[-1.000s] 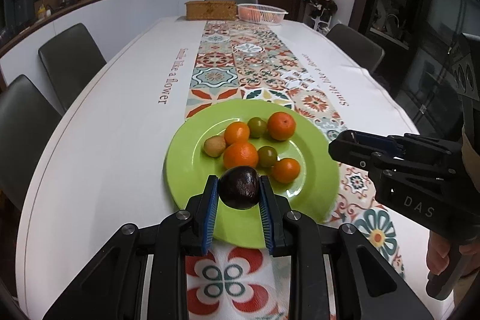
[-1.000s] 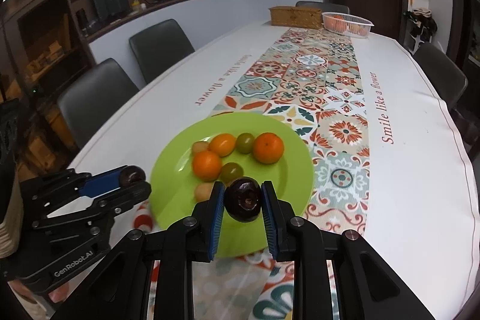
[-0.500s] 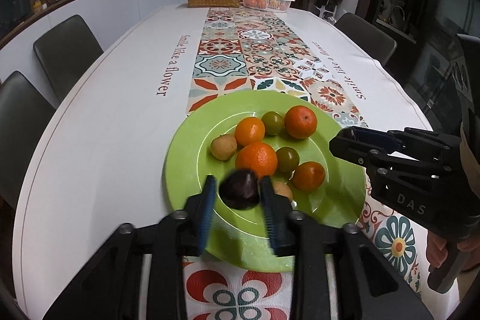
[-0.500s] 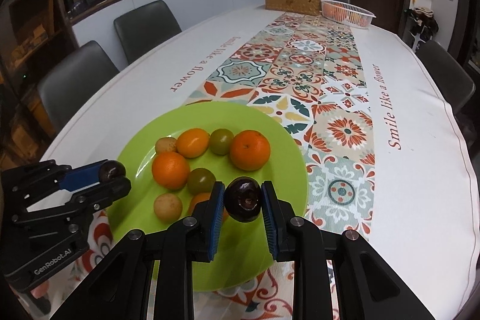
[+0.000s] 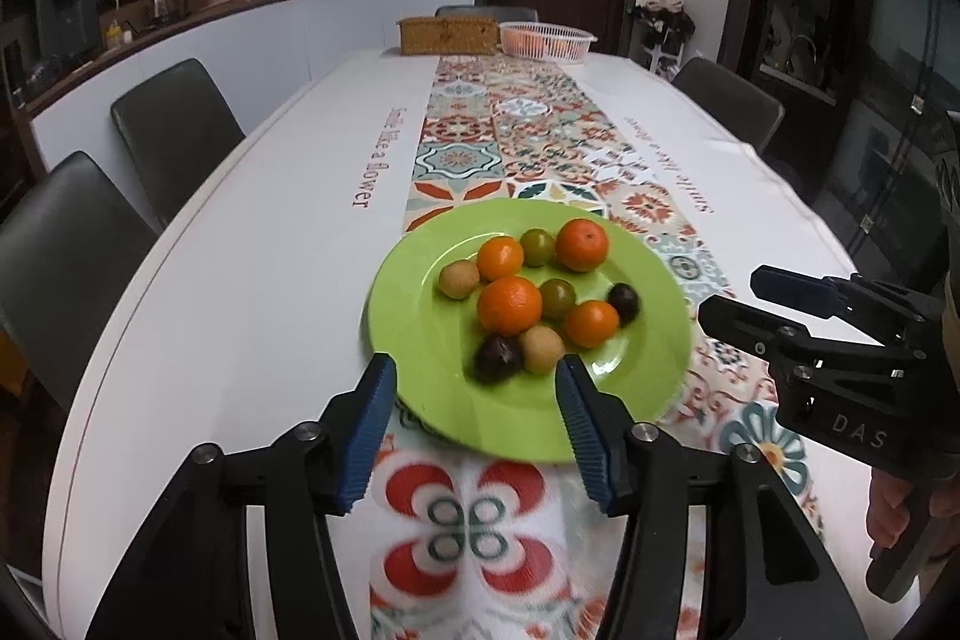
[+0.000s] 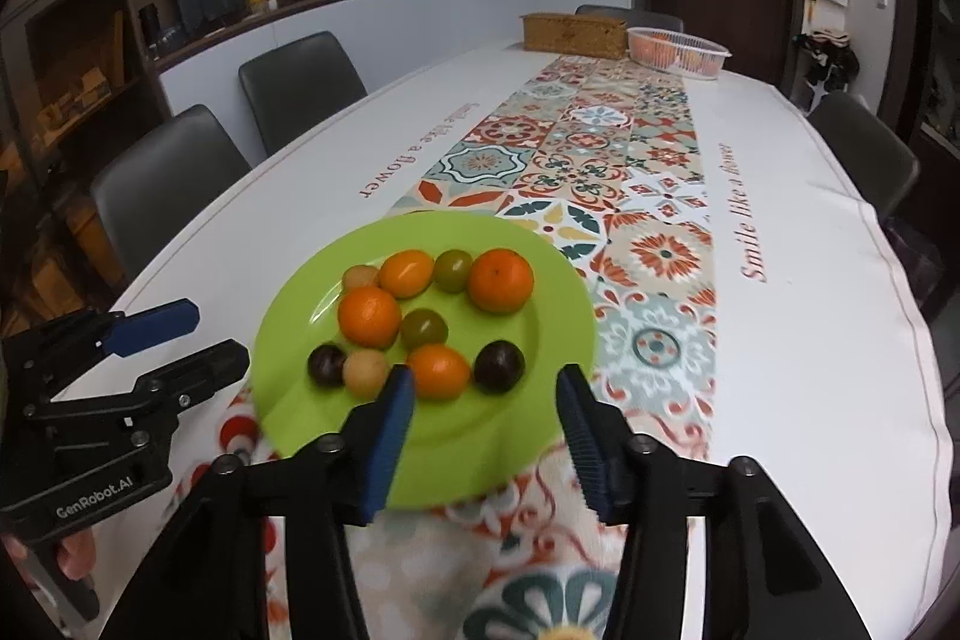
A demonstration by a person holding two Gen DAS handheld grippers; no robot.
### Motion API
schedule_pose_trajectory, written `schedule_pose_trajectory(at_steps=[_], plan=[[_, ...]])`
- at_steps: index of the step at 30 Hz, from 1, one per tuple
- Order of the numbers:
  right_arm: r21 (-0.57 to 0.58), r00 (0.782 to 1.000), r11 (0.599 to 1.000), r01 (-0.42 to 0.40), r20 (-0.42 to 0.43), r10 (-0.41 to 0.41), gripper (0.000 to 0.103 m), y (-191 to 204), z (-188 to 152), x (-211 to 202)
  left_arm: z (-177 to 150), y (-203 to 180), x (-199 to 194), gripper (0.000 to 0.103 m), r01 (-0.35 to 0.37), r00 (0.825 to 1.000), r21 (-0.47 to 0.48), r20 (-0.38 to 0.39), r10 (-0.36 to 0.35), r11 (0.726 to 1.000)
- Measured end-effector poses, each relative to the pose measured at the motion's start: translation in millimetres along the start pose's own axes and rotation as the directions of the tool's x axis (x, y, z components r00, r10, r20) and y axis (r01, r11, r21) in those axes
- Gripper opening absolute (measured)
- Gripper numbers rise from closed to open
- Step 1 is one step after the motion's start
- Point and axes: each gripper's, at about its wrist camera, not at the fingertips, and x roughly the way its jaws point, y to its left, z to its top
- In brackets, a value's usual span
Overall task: Organize fruits
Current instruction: 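Withdraw both grippers away from the plate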
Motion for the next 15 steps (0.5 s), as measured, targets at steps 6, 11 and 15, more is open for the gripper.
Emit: schedule_pose_trajectory(at_steps=[6,11,15], plan=[[0.059,0.999,0.998,-0.005,0.042,0.002,0.061,0,-16,-37,-13,-11,-41,0.067,-0.027,0.997,0.003,0.069,0.027,1.000],[0.086,0.996,0.996,0.024,0.079,-0.031,0.070,1,-30,-70,-21,-18,-69,0.076,-0.071,0.990,0.010,0.124,0.069,0.997],[0.079,0.992,0.996,0.048,0.113,-0.056,0.074,4,-39,-95,-29,-23,-89,0.083,-0.086,0.985,0.014,0.154,0.083,0.996]])
